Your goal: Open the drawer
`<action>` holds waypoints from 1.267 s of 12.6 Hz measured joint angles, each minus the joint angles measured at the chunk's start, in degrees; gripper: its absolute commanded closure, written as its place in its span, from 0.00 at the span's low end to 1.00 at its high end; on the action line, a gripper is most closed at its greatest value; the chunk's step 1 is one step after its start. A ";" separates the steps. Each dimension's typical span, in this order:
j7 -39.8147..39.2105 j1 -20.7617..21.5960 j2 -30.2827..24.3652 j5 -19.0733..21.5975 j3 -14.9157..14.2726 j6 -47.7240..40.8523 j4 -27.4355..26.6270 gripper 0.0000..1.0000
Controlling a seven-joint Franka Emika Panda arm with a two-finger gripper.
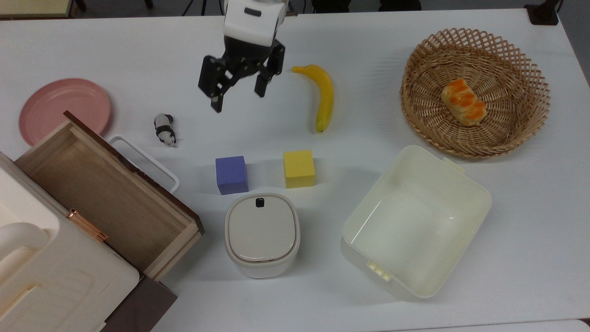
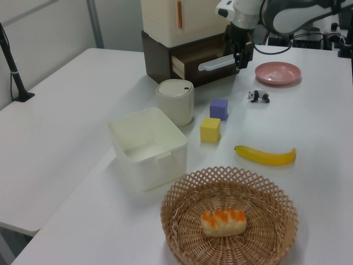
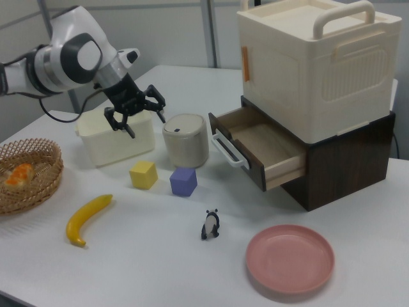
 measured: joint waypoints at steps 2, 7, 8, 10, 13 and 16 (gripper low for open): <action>3.62 0.21 -1.36 5.28 -0.03 -7.72 1.58 0.00; 15.36 -1.90 -2.45 13.87 -0.80 -17.57 4.98 0.00; 17.06 -2.35 -2.41 13.99 -0.83 -18.38 4.97 0.00; 19.27 -2.78 -2.38 14.01 -0.87 -20.23 4.98 0.00; 21.79 -2.88 -2.49 14.02 -0.88 -21.36 5.11 0.00; 25.82 -3.33 -2.88 14.02 -0.96 -21.43 5.24 0.00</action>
